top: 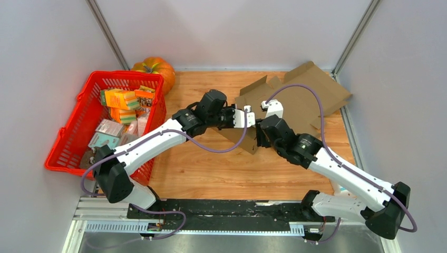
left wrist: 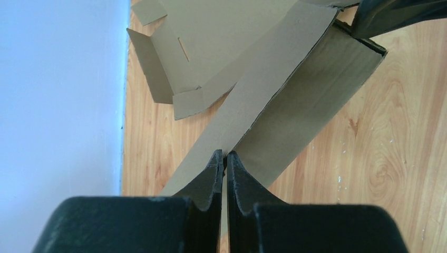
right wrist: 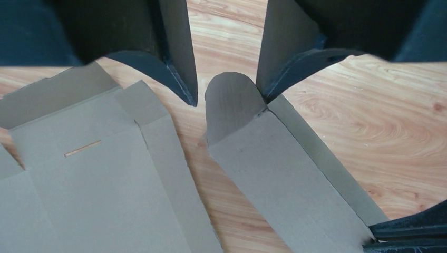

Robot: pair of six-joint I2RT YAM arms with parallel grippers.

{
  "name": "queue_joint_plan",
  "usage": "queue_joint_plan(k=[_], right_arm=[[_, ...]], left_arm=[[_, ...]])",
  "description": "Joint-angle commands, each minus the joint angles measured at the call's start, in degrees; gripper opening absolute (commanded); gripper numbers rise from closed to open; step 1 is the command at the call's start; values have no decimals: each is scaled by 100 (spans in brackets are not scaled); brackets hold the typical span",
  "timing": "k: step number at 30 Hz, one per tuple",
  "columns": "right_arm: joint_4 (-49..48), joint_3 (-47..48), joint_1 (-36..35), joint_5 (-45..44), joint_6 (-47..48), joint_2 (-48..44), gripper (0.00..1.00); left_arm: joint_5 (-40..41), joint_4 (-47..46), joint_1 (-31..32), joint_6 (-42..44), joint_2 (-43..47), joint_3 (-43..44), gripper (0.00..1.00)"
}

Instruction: Fold the paper box

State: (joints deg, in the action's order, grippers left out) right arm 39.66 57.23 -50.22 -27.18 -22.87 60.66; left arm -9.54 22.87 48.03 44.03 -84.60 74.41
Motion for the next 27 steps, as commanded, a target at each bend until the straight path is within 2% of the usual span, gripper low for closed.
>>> queue_joint_plan(k=[1,6,9,12,13,14,16,17,18,19,20,21,22,25,27], right_arm=[[-230,263,-23,-341,424,139,43],[-748,16,-32,-428,775,165,31],[-941,-45,-163,-779,994,288,24],[-1214,-133,-208,-973,1170,420,13],[-1258,-133,-217,-1095,1197,472,4],[-1276,-125,-225,-1166,1215,560,0],[-1207,-2,-217,-1298,1206,631,0],[-1206,16,-217,-1333,1224,640,0],[-1232,42,-225,-1334,1259,631,0],[-1250,60,-208,-1299,1337,613,0],[-1224,95,-208,-1238,1356,605,0],[-1232,121,-182,-1150,1382,552,0],[-1259,174,-164,-871,1443,517,0],[-1171,314,46,-169,1461,525,0],[-1136,332,248,141,1444,525,0]], left_arm=[[-179,208,22,-87,-144,398,7],[-232,226,22,-123,-215,495,7],[-259,279,22,-105,-250,557,7],[-259,270,22,-131,-250,574,7],[-259,253,22,-201,-233,592,7],[-224,235,31,-254,-198,592,8],[47,104,13,-795,21,627,32],[553,-45,-13,-1095,118,636,44],[802,-46,-144,-1377,232,662,71],[1005,-20,-249,-2006,520,654,73],[1477,50,-381,-2326,688,601,73],[1603,129,-513,-2659,873,540,73],[1639,182,-949,-3463,1301,322,73],[1141,278,-1767,-4601,2014,-303,73],[814,349,-1937,-4693,2253,-645,71]])
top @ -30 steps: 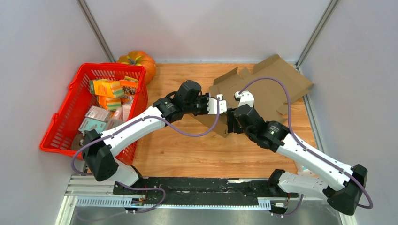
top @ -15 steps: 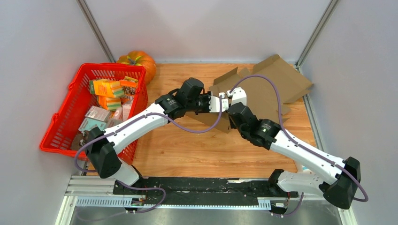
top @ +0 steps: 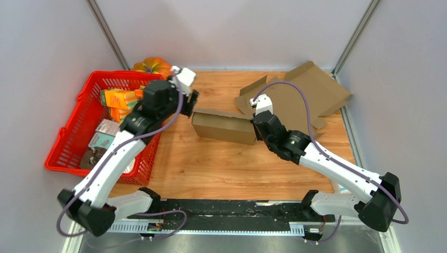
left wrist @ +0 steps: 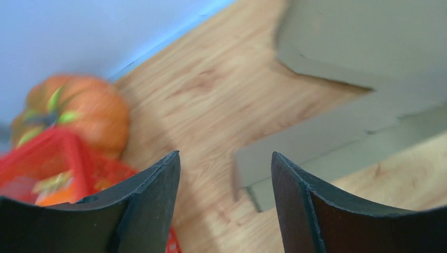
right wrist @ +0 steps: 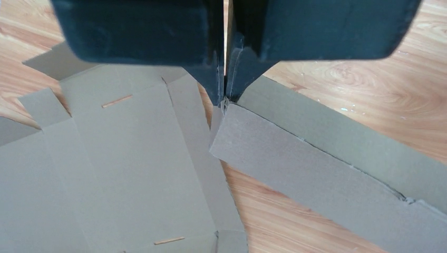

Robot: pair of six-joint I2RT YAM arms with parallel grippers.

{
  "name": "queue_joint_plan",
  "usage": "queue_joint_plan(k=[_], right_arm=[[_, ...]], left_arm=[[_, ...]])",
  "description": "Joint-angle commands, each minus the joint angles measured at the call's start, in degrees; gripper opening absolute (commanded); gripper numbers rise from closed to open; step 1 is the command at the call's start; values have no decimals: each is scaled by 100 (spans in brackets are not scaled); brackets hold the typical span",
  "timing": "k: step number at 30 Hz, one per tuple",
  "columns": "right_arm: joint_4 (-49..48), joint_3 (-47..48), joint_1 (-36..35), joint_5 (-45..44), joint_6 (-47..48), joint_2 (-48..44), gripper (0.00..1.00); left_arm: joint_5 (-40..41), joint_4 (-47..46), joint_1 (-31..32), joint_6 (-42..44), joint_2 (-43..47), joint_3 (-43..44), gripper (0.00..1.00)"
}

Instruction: Fold the paper box

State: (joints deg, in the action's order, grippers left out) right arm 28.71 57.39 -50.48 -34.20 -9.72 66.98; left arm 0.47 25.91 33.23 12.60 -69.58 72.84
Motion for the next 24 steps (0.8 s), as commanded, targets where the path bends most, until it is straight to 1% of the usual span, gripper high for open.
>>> queue_joint_plan(k=[1,2,3,5,6,8,10,11,12,14,20,22,24], right_arm=[[-41,343,345,1175,136,-89,0],[-23,370,415,1361,119,-71,0],[12,396,538,1511,110,-62,0],[82,501,644,1872,101,8,0],[126,528,749,1960,101,25,0],[222,668,855,2223,93,130,0],[398,782,996,2434,75,219,0],[433,835,1022,2479,66,280,0],[538,931,1092,2523,66,307,0],[653,1029,1163,2724,49,377,0],[899,1363,1339,3085,-4,693,0],[970,1450,1392,3182,-4,755,0],[1005,1486,1418,3182,-4,764,0]], left_arm=[[-179,89,-493,-1437,953,-603,69],[-66,107,-493,-1392,1042,-717,68],[-65,116,-511,-1348,1113,-936,63],[181,63,-598,-1138,1298,-1131,59],[225,107,-625,-1050,1315,-1166,51],[34,335,-686,-918,1359,-1149,46],[-151,458,-687,-935,1516,-1210,49],[-370,459,-687,-952,1579,-1263,52],[-459,450,-687,-970,1658,-1385,62],[-504,441,-687,-1031,1799,-1456,66],[-416,696,-687,-1084,1817,-1430,66],[-224,679,-687,-1119,1686,-1474,66],[-336,748,-687,-1111,1405,-1317,62]])
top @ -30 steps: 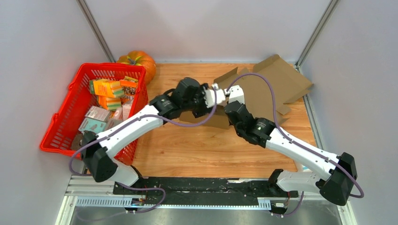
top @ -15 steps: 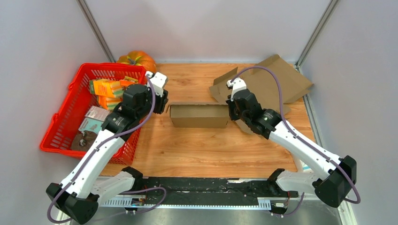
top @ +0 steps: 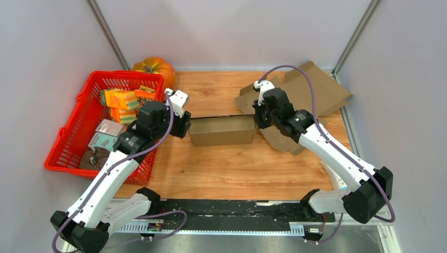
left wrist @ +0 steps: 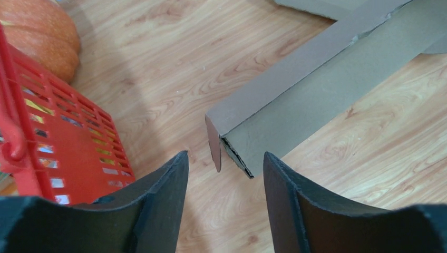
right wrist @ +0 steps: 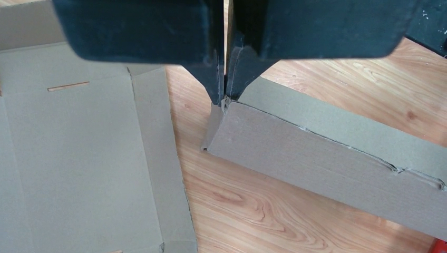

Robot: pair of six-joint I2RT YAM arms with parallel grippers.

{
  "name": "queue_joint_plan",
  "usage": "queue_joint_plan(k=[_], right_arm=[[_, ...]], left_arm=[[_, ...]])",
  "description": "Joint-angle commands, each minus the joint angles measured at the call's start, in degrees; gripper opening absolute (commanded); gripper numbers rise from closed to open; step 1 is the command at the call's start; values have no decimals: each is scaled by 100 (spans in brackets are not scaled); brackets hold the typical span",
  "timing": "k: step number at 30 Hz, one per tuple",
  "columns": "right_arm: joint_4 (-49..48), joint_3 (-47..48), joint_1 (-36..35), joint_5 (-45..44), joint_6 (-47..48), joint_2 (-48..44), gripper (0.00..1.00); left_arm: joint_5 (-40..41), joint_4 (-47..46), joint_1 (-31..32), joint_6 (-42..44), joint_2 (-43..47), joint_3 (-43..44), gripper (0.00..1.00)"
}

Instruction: Fold the paper box

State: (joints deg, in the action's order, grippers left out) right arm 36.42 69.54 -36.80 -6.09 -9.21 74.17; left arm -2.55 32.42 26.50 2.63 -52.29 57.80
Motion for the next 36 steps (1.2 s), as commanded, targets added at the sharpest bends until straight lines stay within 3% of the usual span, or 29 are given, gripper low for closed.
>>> queue_joint_plan(k=[1,10,13,15,19,20,29,36], right_arm=[[242,306,85,380,-54,88,0],[330,429,164,521,-45,168,0],[357,490,173,732,-63,220,0],[383,552,164,749,-81,247,0],[576,789,164,705,-116,370,0],[707,850,164,688,-142,405,0],[2137,2157,190,494,-915,1141,0],[2721,2784,313,871,-1267,1679,0]], left_arm=[[-105,237,-13,-131,-412,266,60],[228,317,-13,27,-694,319,46],[352,396,-13,35,-922,521,37],[316,667,-13,27,-1176,802,22],[360,1116,-13,-61,-1380,1163,8],[395,1187,-13,-113,-1389,1311,1],[-44,2479,-13,-966,-2320,2525,0],[-220,2286,-13,-1221,-2470,2245,0]])
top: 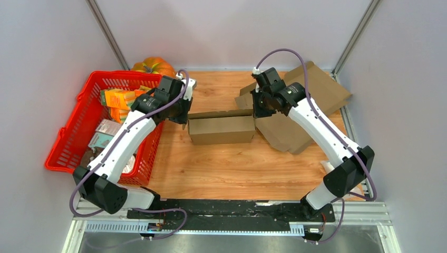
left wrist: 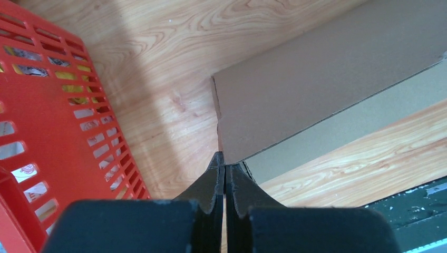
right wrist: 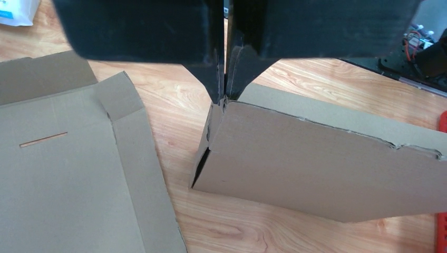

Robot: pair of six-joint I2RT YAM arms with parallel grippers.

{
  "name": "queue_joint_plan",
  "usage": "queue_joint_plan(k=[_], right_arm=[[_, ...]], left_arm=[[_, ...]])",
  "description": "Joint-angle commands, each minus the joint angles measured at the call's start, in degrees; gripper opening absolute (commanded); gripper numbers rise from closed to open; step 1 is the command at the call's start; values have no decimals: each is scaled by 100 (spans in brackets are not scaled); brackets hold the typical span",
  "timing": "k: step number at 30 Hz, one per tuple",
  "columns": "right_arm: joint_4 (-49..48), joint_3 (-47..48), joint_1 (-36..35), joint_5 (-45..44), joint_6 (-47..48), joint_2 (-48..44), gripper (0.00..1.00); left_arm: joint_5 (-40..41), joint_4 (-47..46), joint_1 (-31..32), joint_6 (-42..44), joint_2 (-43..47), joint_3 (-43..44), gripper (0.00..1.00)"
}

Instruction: Fold the paper box

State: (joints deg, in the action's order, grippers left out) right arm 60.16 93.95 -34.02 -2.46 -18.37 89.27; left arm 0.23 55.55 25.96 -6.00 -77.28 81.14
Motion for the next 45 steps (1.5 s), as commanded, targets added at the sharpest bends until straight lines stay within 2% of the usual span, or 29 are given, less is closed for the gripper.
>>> queue_joint_plan(k=[1,4,13,18,22,36,45], right_arm=[[356,360,53,675,-421,213,0],[374,291,62,676,-439,292,0],[-417,-667,88,361,-826,-41,0],[-1129,-1291,62,281,-519,-376,0],[-1103,-1239,62,316,-483,-306,0],[-1112,-1213,62,465,-492,-209,0],[-1112,-1178,62,509,-501,-139,0]], left_arm=[[-480,-53,41,-375,37,-116,0],[-445,-132,41,-428,46,-195,0],[-313,26,41,-727,-15,129,0],[-717,9,-81,-1078,-138,253,0],[-1244,87,-266,-1342,-349,498,0],[-1227,448,-416,-2045,-771,798,0],[-1324,351,-486,-2529,-842,815,0]])
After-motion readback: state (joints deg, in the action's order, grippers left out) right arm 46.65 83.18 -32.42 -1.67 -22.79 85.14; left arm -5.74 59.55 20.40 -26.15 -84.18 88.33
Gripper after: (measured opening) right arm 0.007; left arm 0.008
